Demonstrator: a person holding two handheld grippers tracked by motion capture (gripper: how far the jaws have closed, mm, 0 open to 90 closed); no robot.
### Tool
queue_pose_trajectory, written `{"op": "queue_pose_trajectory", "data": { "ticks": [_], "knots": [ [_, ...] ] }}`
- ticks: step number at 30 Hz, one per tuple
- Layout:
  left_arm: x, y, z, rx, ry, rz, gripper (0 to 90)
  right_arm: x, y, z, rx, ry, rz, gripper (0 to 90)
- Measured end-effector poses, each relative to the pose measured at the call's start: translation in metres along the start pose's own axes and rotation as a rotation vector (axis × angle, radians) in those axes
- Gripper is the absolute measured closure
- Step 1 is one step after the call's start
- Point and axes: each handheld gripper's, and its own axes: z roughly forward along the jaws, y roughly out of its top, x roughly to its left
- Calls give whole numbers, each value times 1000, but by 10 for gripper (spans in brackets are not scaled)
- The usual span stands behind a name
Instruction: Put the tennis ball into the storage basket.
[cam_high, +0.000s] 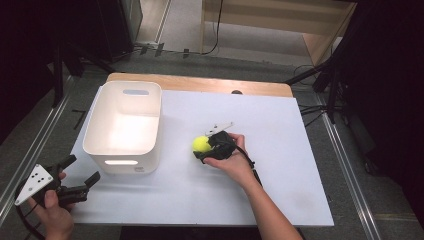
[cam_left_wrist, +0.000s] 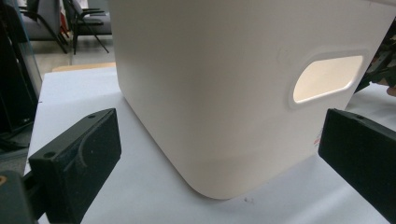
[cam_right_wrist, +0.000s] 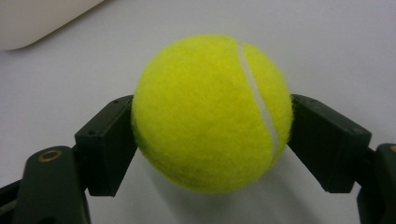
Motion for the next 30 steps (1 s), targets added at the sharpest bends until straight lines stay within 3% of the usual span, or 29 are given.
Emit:
{"op": "queue_pose_trajectory", "data": {
  "ticks": [9,13,30],
  "knots": [
    [0,0,0,-1,-3,0,0,10,4,10,3,-26,-28,229],
    [0,0,0,0,-3,0,0,11,5,10,6,-28,-18,234],
    [0,0,0,2,-3,0,0,9,9,-3,-5,-18,-32,238]
  ]
}}
